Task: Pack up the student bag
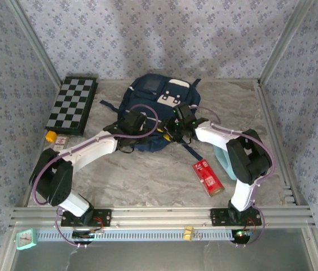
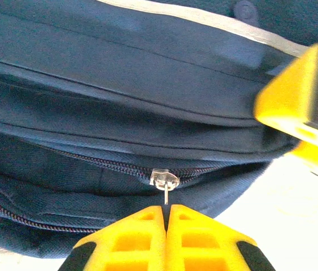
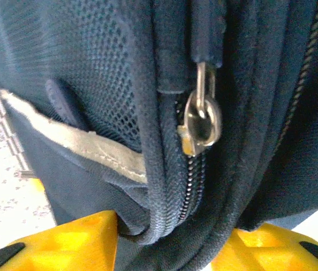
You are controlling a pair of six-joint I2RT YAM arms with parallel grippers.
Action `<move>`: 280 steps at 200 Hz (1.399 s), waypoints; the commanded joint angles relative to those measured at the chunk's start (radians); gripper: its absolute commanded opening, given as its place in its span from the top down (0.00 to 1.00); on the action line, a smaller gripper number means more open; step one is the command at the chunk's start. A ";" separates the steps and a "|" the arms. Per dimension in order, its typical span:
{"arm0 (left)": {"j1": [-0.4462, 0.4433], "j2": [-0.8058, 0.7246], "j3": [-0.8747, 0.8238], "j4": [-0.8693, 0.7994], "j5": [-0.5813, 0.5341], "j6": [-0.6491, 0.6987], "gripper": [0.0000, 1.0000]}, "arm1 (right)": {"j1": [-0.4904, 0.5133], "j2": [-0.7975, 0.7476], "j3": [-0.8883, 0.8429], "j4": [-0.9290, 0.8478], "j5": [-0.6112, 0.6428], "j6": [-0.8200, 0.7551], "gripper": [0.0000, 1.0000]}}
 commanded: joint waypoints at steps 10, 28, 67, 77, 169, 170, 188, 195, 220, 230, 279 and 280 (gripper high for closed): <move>-0.067 0.042 0.074 -0.037 -0.026 -0.017 1.00 | -0.101 0.077 0.003 -0.045 0.097 -0.103 0.81; -0.073 0.080 0.112 -0.098 -0.061 -0.042 1.00 | -0.152 0.069 0.023 -0.118 0.101 -0.182 0.96; -0.064 0.046 0.061 -0.098 -0.132 -0.011 1.00 | -0.326 0.073 0.107 -0.207 -0.032 -0.331 1.00; -0.046 0.042 0.046 -0.104 -0.146 0.003 1.00 | -0.360 0.098 0.159 -0.261 -0.069 -0.373 1.00; 0.067 -0.009 -0.015 0.001 -0.084 -0.002 1.00 | -0.332 0.047 0.260 -0.416 -0.139 -0.519 0.72; 0.067 -0.010 -0.015 0.001 -0.083 -0.003 1.00 | -0.330 0.044 0.259 -0.418 -0.137 -0.522 0.71; 0.064 -0.024 -0.008 0.011 -0.067 -0.017 1.00 | -0.273 -0.017 0.256 -0.484 -0.062 -0.575 0.52; 0.064 -0.030 -0.010 0.017 -0.065 -0.018 1.00 | -0.248 -0.034 0.264 -0.522 -0.032 -0.631 0.47; 0.069 -0.049 -0.021 0.036 -0.069 -0.027 1.00 | -0.133 -0.061 0.304 -0.620 0.107 -0.709 0.34; 0.075 -0.053 -0.025 0.038 -0.067 -0.036 1.00 | -0.100 -0.052 0.314 -0.620 0.109 -0.699 0.32; 0.076 -0.069 -0.053 0.064 -0.064 -0.046 1.00 | 0.008 0.079 0.317 -0.433 -0.007 -0.506 0.36; 0.076 -0.070 -0.053 0.065 -0.065 -0.045 1.00 | 0.008 0.082 0.317 -0.429 -0.008 -0.506 0.36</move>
